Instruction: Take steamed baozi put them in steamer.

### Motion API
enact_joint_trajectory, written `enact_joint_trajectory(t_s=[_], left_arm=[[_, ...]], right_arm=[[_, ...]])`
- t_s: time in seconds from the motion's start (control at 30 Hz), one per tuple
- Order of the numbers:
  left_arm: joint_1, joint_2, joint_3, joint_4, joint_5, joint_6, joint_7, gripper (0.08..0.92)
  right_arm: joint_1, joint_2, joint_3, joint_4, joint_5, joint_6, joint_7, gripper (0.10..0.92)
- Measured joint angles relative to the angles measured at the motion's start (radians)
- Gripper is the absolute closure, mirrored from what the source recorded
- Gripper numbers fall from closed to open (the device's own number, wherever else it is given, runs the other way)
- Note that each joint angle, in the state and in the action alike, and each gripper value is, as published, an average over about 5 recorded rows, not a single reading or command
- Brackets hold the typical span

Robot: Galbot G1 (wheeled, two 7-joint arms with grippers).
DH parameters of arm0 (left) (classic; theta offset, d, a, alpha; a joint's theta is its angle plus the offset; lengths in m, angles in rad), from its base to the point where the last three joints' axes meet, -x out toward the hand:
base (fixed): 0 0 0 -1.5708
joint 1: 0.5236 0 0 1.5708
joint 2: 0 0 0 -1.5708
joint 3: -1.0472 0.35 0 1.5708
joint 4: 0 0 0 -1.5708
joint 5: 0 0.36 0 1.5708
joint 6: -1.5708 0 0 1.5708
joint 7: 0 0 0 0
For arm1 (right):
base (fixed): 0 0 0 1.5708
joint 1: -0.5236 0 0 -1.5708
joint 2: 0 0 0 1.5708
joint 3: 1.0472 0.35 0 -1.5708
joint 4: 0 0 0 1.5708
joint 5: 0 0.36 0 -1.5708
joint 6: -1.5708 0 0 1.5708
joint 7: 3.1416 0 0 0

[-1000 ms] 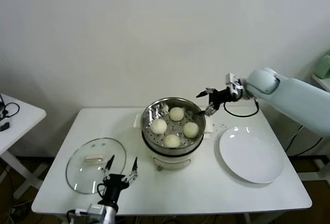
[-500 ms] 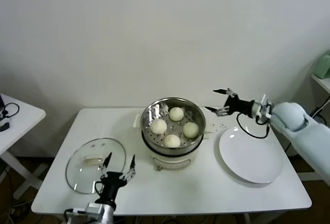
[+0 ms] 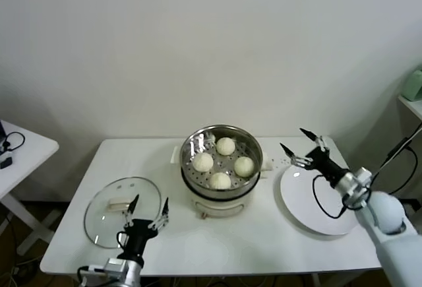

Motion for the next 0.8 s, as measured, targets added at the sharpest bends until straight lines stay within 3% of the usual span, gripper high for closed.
enact_joint_trajectory(t_s=[0.4,0.8], left_arm=[[-0.008,-0.002,-0.020,0.003,-0.042,0.002,0.006,0.177],[-0.001,-0.005,-0.037,0.013,-0.087,0.004,0.011,0.177]], right_arm=[[-0.260,0.209,0.171,0.076,-0.029,0.065,0.021,0.203],[-0.341,0.294,0.211,0.087,-0.031,0.093,0.020,0.203]])
